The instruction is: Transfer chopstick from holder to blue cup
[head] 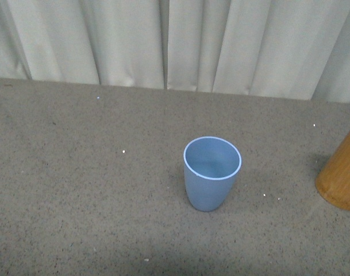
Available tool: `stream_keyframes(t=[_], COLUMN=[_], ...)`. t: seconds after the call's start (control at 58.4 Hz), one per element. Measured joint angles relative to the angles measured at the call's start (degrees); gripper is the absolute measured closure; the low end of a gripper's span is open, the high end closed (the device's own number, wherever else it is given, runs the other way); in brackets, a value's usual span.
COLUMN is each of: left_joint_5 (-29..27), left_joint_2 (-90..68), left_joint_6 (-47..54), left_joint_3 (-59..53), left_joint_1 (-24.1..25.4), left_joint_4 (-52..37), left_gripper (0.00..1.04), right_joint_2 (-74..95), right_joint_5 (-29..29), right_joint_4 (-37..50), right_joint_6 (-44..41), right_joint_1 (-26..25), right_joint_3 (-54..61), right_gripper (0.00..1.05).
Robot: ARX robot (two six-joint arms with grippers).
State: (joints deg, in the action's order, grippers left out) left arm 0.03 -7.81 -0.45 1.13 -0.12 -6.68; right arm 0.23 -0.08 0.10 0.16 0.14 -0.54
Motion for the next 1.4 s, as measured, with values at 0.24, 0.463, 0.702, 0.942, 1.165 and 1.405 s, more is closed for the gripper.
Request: stream_keyframes(t=[0.24, 0.463, 0.702, 0.942, 1.165, 1.405], left_joint_5=[-0.02, -0.02, -0.11, -0.02, -0.02, -0.02], left_joint_2=[7.5, 7.56, 7.58, 7.63, 7.63, 7.63], left_joint_6=[0.02, 0.02, 0.0, 0.02, 0.13, 0.22], left_joint_3=[0.0, 0.0, 0.0, 0.0, 0.0, 0.0], left_joint_1=[0.0, 0.0, 0.0, 0.0, 0.0, 0.0], left_joint_4=[6.56, 6.64, 6.64, 6.64, 6.64, 6.64], left_gripper=[1.01, 1.01, 0.74, 0.24, 0.07, 0.19], right_joint_2=[0.0, 0.0, 9.4, 58.84, 77.35, 82.31], right_joint_5=[0.02, 0.0, 15.82, 16.57, 13.29, 13.77], right_joint_4=[0.0, 0.0, 1.25, 28.65, 23.89, 23.04], right_joint_6=[0.0, 0.0, 7.78, 18.86, 25.11, 25.7], right_joint_1=[0.0, 0.0, 3.28, -4.72, -7.32, -7.04], right_joint_3=[0.02, 0.02, -1.9, -13.53, -22.1, -28.68], right_gripper=[0.1, 0.1, 0.1, 0.1, 0.1, 0.1])
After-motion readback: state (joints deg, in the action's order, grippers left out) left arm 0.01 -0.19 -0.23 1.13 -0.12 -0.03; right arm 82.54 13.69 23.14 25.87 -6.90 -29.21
